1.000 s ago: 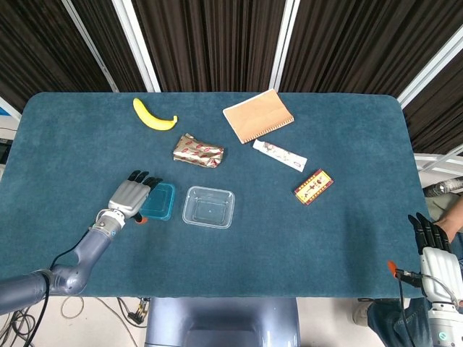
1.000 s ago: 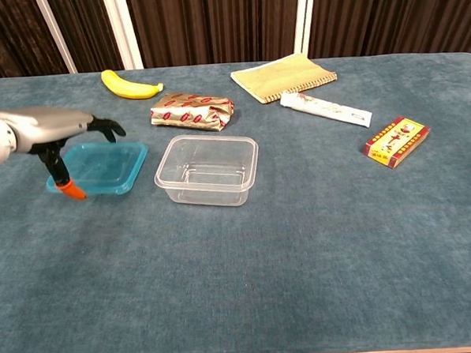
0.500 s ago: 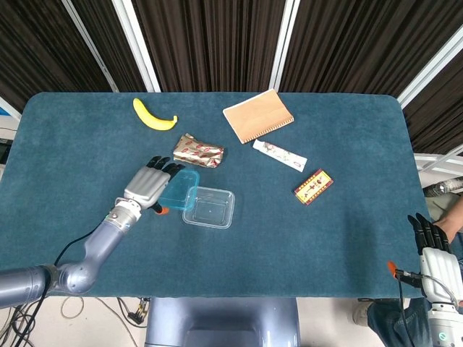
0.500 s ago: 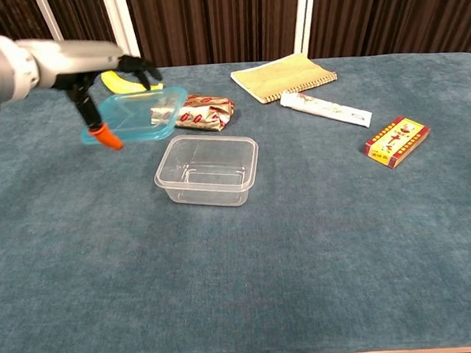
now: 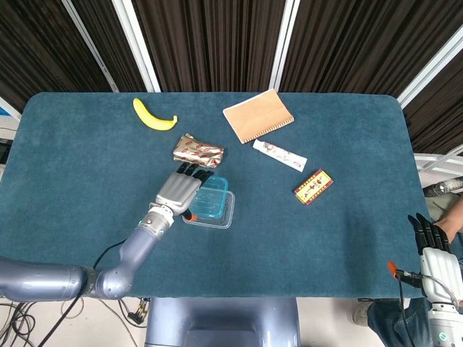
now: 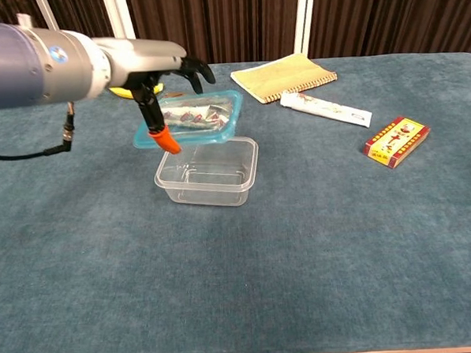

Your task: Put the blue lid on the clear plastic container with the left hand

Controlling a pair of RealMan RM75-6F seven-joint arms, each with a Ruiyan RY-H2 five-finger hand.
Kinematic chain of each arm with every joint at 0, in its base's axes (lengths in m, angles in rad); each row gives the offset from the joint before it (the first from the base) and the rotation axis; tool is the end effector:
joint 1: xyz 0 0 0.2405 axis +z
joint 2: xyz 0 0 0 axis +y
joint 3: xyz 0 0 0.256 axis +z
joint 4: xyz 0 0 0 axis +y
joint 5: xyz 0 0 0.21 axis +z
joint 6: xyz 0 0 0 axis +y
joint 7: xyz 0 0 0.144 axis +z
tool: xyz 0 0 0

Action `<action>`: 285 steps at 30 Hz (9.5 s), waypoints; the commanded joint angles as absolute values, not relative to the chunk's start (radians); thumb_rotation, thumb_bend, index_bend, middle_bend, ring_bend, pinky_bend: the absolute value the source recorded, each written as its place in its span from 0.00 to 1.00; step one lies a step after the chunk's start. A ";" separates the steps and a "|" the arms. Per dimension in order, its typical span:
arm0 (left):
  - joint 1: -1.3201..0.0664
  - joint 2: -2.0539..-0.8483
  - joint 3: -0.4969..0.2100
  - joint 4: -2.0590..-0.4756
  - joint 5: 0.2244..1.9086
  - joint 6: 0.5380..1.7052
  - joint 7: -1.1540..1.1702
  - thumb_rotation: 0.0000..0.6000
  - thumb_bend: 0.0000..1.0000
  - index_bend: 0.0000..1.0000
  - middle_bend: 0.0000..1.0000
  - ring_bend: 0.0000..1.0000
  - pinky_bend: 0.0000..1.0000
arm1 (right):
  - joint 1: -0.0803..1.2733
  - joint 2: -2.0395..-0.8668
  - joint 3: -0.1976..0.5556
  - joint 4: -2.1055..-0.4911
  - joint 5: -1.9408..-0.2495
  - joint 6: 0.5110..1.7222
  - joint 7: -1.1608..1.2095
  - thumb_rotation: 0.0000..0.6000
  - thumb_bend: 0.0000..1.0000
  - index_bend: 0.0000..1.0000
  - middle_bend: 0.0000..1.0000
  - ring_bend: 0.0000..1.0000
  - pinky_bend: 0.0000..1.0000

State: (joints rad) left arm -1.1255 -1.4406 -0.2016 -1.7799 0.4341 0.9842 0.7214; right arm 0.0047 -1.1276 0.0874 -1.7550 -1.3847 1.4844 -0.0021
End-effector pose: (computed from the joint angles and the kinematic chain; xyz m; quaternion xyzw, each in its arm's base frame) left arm -0.0454 0.3521 -0.0075 -0.7789 -0.3964 -0.2864 0.3925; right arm -0.3075 -0.1614 0.1540 0.5094 -0.4689 0.3981 0.6018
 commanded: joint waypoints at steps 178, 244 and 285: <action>-1.156 -1.677 -0.197 -1.428 0.622 0.950 0.658 1.00 0.48 0.56 0.53 0.02 0.00 | -0.001 -1.124 0.097 -1.773 -1.354 1.480 0.014 1.00 0.27 0.02 0.00 0.00 0.00; -1.234 -1.888 -0.208 -1.228 0.553 0.948 0.873 1.00 0.48 0.55 0.53 0.02 0.00 | -0.001 -1.111 0.101 -1.791 -1.329 1.461 0.030 1.00 0.27 0.02 0.00 0.00 0.00; -1.183 -1.809 -0.202 -1.434 0.619 1.069 0.959 1.00 0.48 0.55 0.52 0.02 0.00 | 0.002 -1.111 0.095 -1.794 -1.329 1.456 0.013 1.00 0.27 0.02 0.00 0.00 0.00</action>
State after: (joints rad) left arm -1.1907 -1.8196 -0.2074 -1.4160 0.6021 1.0557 0.9631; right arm 0.0015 -1.1105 0.0956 -1.7944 -1.3289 1.4558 0.0131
